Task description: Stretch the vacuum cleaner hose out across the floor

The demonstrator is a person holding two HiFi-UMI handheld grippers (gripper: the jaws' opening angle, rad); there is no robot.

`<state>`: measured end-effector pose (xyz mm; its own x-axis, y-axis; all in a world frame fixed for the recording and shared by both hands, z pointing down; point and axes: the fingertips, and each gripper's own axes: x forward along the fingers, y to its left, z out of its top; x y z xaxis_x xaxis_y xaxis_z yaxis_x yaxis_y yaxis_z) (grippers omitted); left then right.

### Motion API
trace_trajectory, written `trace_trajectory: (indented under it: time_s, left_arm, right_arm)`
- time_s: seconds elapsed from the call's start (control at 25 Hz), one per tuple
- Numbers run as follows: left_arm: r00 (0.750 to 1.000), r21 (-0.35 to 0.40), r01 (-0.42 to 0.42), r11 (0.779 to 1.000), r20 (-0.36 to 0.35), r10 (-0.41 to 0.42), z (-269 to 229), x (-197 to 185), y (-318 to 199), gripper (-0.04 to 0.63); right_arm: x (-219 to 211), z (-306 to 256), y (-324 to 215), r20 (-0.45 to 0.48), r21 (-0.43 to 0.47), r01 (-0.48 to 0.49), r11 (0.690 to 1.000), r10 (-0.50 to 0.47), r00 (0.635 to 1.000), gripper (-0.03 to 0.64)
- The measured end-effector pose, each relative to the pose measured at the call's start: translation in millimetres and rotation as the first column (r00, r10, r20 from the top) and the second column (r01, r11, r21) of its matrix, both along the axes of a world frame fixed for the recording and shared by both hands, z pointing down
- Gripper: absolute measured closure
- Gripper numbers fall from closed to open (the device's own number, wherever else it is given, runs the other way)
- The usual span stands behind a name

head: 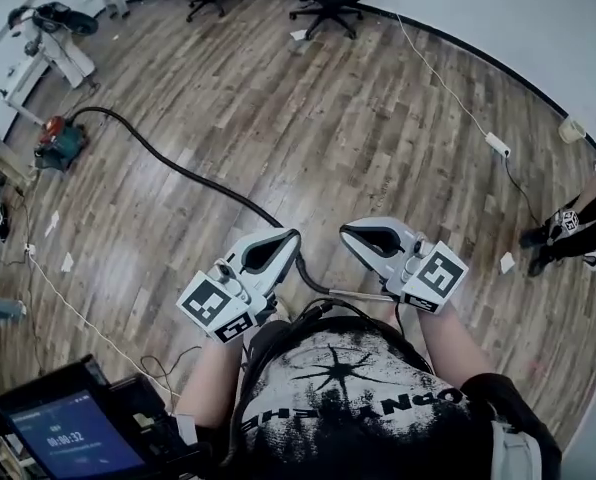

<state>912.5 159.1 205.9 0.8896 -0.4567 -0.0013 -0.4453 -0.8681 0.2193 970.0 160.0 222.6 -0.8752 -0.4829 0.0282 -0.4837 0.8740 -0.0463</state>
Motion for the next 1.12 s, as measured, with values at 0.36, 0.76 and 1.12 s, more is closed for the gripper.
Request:
trace_trajectory:
  time_s: [0.36,0.76,1.12]
  left_arm:
    - [0.99,0.024,0.078,0.997,0.115,-0.08,11.9,41.1,31.6,0.595]
    - [0.983,0.023,0.142,0.99,0.113,-0.143,13.9,45.7,29.6,0.595]
    - [0.981,0.017,0.137,0.99,0.137,-0.138,18.6,56.5,40.4,0.595]
  right_arm:
    - [49.5,15.4,18.2,-0.024,-0.041,-0.012,0.999,0.011,1.0,0.611]
    - [58.6,7.3,26.9,-0.081,0.008,-0.003,1.0,0.004,0.997,0.611]
    - [61.6,11.0,37.7,-0.129,0.023,0.021,1.0,-0.018,0.991,0.611]
